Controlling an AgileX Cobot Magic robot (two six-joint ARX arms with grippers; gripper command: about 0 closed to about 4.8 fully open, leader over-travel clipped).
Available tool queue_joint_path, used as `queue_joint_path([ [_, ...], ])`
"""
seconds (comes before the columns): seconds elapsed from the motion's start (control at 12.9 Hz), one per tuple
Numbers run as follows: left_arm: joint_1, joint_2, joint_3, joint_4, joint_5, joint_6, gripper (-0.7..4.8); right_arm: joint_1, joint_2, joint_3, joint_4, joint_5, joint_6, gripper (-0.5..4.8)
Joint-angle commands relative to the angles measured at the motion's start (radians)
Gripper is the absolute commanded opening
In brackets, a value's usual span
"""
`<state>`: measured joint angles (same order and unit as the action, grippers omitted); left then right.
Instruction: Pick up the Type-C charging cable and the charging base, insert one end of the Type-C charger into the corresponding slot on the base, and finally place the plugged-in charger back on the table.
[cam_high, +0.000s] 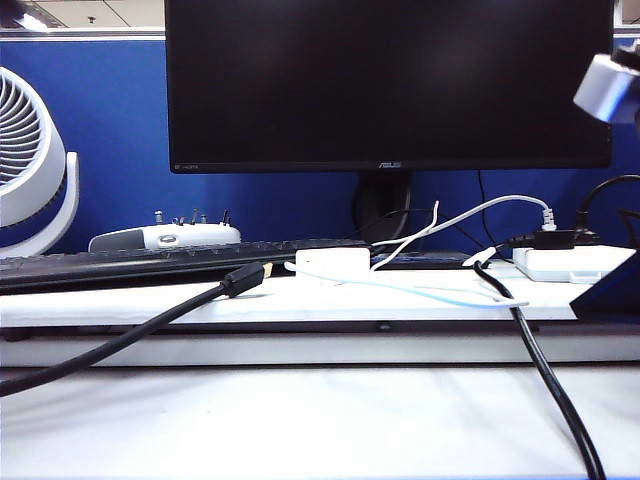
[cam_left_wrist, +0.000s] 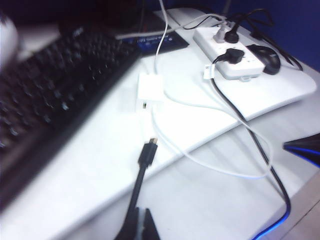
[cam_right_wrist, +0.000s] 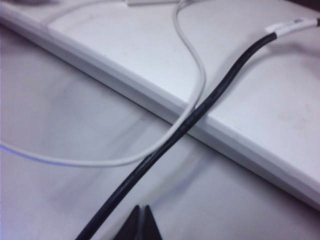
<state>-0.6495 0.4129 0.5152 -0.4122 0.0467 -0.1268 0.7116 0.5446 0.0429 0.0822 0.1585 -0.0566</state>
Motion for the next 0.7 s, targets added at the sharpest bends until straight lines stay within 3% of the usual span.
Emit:
queue_joint_path([
  [0.08,0.000,-0.001,-0.158,0.290,-0.002,-0.020,-0.05,0.001,-0.002,0.004,0.012,-0.001,0.005,-0.01],
  [0.16,0.000,-0.001,-0.216,0.351,-0.007,-0.020,-0.05,0.001,-0.002,0.004,0.012,-0.001,0.005,-0.01],
  [0.23,0.000,-0.001,-0.288,0.368,-0.090,0.011,-0.05,0.001,-0.002,0.004,0.012,-0.001,0.005,-0.01],
  [0.47,0.011,-0.046,-0.350,0.414,-0.192,0.050,-0.05,0.001,-0.002,0.004,0.012,-0.002,0.005,-0.01],
  [0.7,0.072,-0.150,-0.407,0.413,-0.189,0.064,-0.05,0.001,-0.002,0.004,0.011,-0.002,0.005,-0.01],
])
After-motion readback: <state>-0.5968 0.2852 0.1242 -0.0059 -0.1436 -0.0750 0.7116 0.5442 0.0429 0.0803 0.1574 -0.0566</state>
